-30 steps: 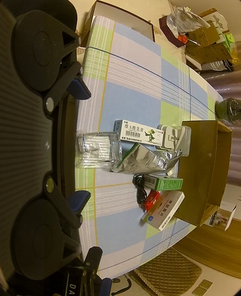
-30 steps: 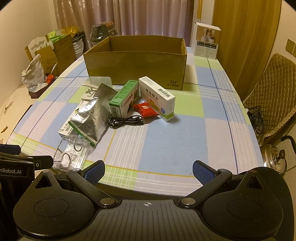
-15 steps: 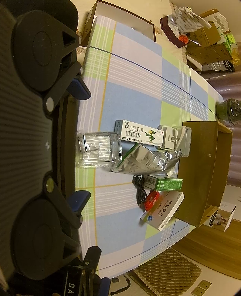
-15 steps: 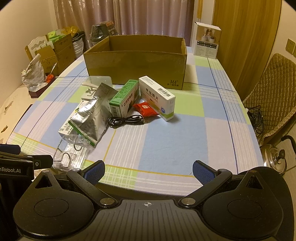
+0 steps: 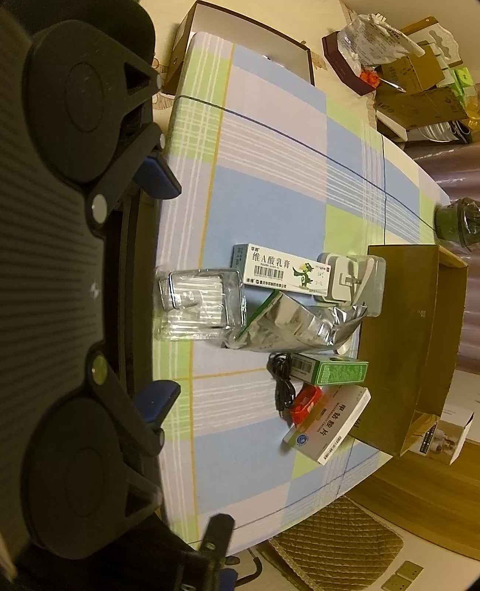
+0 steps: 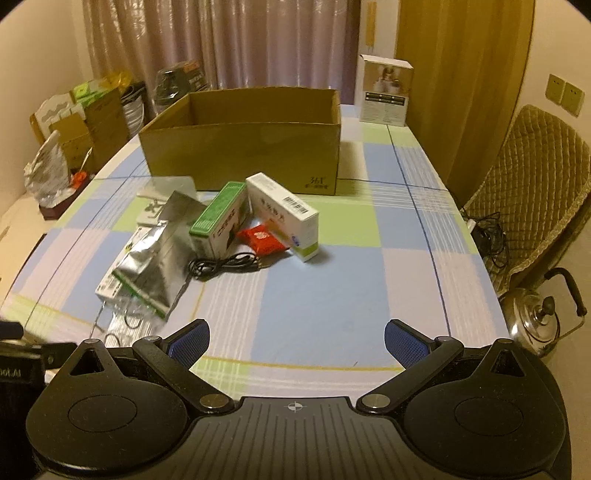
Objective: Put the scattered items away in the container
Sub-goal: 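Reach the left tool to the clear plastic bag and grasp it, then lift the clear bag with the left tool while the right tool grasps the white medicine box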
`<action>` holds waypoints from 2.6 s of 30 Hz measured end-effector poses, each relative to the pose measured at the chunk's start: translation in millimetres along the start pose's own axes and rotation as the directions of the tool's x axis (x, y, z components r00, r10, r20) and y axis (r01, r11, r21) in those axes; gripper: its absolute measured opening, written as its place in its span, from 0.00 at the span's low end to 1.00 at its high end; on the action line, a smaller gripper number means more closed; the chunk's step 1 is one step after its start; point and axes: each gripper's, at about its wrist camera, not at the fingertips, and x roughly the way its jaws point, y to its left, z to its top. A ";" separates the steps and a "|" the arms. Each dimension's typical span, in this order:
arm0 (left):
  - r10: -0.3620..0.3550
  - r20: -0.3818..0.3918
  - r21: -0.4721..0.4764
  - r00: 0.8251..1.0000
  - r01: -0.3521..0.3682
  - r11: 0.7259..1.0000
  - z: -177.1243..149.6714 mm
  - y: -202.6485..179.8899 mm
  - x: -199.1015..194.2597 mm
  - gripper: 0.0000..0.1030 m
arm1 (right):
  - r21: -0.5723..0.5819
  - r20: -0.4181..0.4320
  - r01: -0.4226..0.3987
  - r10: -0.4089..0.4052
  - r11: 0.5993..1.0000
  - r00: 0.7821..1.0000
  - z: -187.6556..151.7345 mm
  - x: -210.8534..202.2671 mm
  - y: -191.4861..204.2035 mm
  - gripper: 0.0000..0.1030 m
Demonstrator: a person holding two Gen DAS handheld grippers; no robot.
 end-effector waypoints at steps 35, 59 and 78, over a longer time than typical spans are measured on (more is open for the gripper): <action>-0.084 -0.272 -0.028 0.959 0.079 0.996 35.7 14.0 101.5 0.27 | -0.109 -0.041 -0.045 0.040 0.993 0.998 26.8 60.1 17.2 1.00; -0.129 -0.174 -0.120 0.976 0.109 0.987 54.1 8.1 75.5 0.25 | -0.208 -0.014 -0.065 0.063 0.976 0.998 51.4 90.6 13.9 1.00; 0.020 -0.019 -0.294 1.000 -0.025 0.956 96.9 6.3 41.8 0.25 | -0.345 0.024 -0.077 0.091 0.935 0.996 82.6 114.2 1.6 1.00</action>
